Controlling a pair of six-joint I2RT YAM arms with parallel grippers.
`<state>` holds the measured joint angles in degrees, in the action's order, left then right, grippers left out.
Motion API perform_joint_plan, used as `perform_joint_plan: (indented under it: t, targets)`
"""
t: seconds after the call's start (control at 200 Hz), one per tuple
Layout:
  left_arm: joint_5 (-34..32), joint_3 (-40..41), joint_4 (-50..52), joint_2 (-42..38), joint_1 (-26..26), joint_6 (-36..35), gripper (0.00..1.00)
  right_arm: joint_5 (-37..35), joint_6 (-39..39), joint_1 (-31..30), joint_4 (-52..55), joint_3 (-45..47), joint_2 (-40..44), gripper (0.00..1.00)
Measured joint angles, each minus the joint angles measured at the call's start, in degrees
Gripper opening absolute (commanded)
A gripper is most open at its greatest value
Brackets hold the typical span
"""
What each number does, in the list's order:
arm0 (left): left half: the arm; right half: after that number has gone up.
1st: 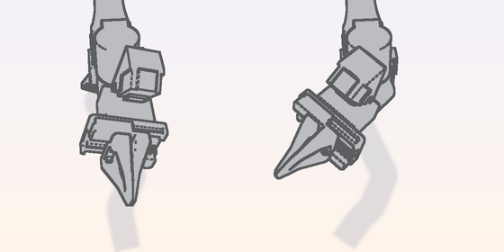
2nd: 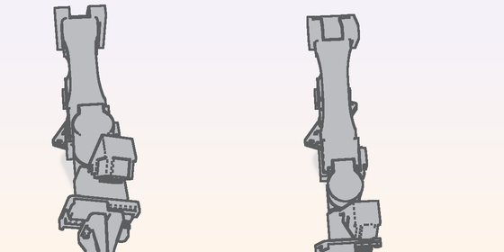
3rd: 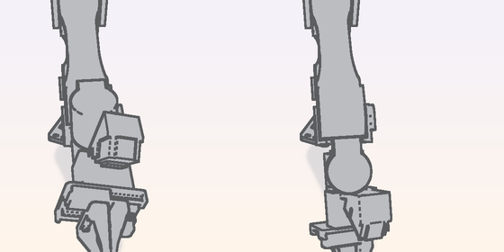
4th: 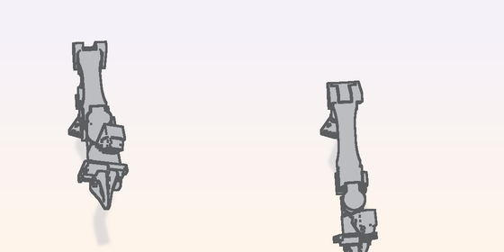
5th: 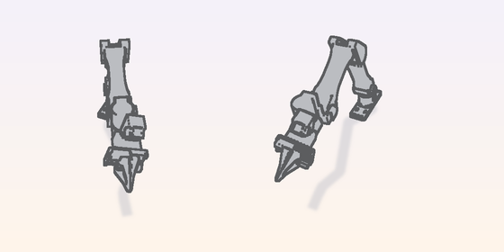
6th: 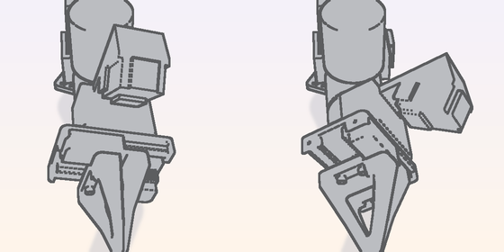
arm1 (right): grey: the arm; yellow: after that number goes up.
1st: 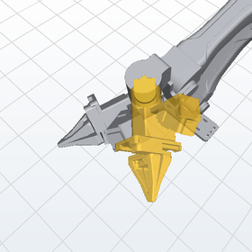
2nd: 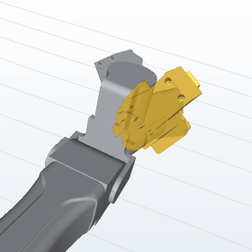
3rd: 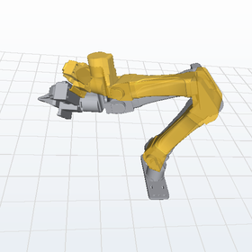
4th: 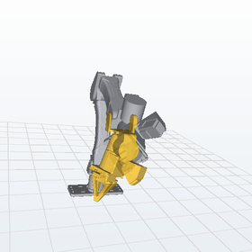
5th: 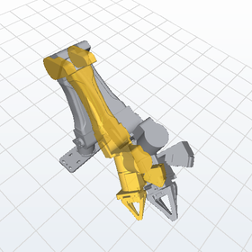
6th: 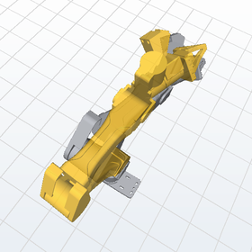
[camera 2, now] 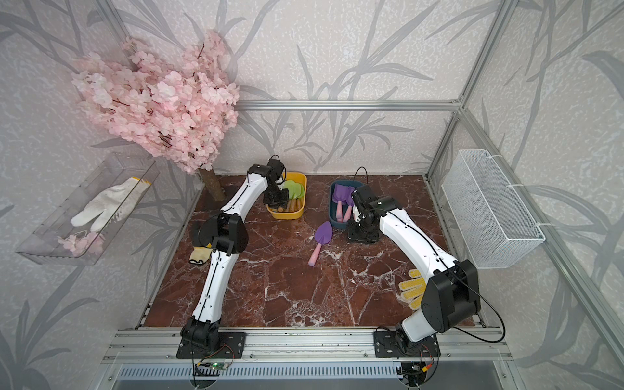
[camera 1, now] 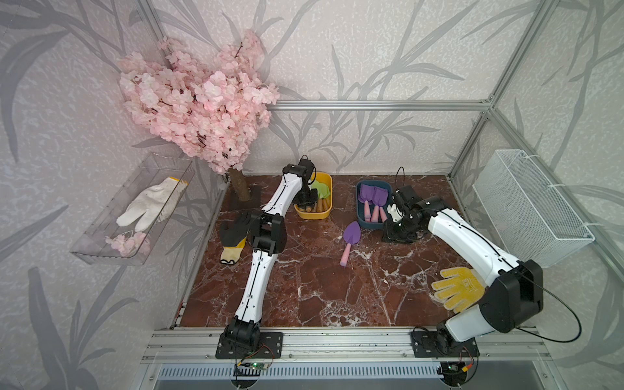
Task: Sort the small shovels by color and place them into the storage box
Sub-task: Place the shovel in the storage box, then pick up the shovel from the center of the board.
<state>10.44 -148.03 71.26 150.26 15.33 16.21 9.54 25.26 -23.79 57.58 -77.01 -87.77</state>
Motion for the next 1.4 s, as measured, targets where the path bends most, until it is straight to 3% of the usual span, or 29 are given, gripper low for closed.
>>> perform_joint_plan:
  t: [0.555, 0.97, 1.405]
  targets:
    - [0.20, 0.00, 0.00, 0.00, -0.20, 0.02, 0.34, 0.00, 0.00, -0.15, -0.37, 0.00, 0.00, 0.48]
    - [0.15, 0.00, -0.39, 0.00, -0.24, 0.20, 0.52, 0.00, 0.00, -0.15, -0.37, 0.00, 0.00, 0.48]
    - [-0.35, 0.00, -1.18, -4.76, -0.22, 0.28, 0.57, -0.02, 0.04, -0.33, -0.22, -0.79, 0.00, 0.48]
